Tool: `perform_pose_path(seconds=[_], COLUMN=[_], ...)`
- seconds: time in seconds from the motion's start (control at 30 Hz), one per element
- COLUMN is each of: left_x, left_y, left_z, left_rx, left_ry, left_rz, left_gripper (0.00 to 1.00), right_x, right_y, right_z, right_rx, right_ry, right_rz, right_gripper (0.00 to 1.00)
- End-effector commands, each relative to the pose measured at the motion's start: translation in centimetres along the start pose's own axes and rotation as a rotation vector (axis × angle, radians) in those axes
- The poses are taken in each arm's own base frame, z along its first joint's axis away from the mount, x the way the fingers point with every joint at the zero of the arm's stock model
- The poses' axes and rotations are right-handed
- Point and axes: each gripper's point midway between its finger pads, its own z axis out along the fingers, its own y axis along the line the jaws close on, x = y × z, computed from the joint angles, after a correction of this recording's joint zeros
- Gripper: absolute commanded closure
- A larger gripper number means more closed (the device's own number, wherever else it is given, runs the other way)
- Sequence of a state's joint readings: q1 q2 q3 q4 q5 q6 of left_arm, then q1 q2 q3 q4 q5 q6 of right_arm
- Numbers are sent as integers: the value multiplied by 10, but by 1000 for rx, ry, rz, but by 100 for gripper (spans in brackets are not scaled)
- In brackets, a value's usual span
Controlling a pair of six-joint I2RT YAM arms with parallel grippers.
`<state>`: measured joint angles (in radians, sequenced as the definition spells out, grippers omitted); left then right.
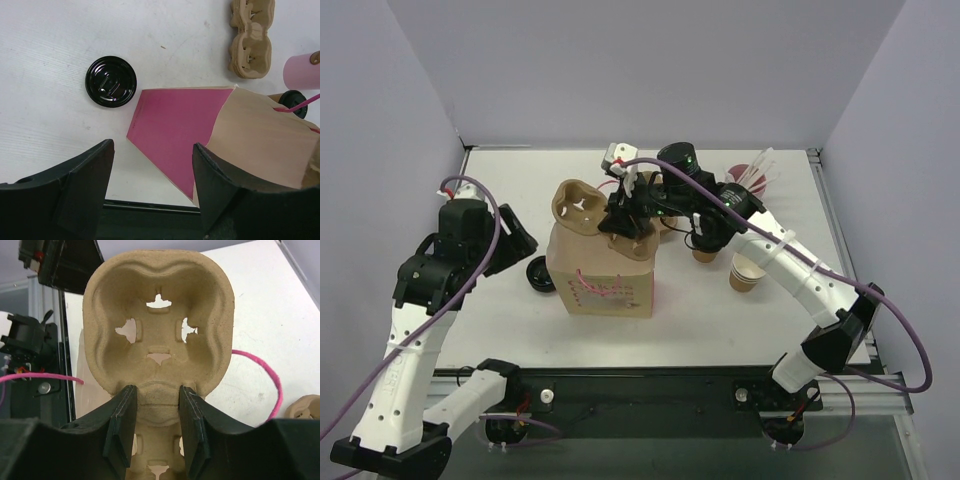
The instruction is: Pack the takeout coffee
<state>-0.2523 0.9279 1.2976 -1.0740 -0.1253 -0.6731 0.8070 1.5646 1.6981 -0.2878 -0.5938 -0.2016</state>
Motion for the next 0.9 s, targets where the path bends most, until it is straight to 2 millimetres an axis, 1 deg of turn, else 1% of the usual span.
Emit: perform_pose_path(seconds=[0.0, 0.1, 0.2, 0.23, 0.3, 0.33, 0.57, 0.8, 0.87], left_x=[-2, -1, 0, 0, 0, 0, -3, -5, -5], left_y=[-4, -3, 0, 0, 0, 0, 0, 0, 0], left_z=[1, 1, 2, 2, 3, 3, 4, 2, 2], left_rx=[17, 11, -1, -2, -4, -3, -9, -8, -8], left_ry=[2, 7, 7, 8, 11, 12, 1, -5, -4], left_rz=[-9, -5, -3, -1, 3, 3, 8, 16, 19], left_gripper=[27, 27, 27, 27, 27, 27, 27, 27, 27], right_x=[7, 20, 27, 32, 35, 41, 53, 66, 67], right_y=[4, 8, 13, 13, 16, 16, 17, 21, 23], right_z=[3, 6, 7, 7, 7, 7, 8, 18, 21], right_rx=[-11, -17, -26, -23, -28, -28, -23, -34, -37], right_ry=[13, 51, 77, 101, 118, 147, 215, 264, 270], right_rz=[-115, -125, -143, -144, -171, -173, -214, -232, -240], right_gripper=[76, 77, 77, 77, 77, 77, 77, 77, 77])
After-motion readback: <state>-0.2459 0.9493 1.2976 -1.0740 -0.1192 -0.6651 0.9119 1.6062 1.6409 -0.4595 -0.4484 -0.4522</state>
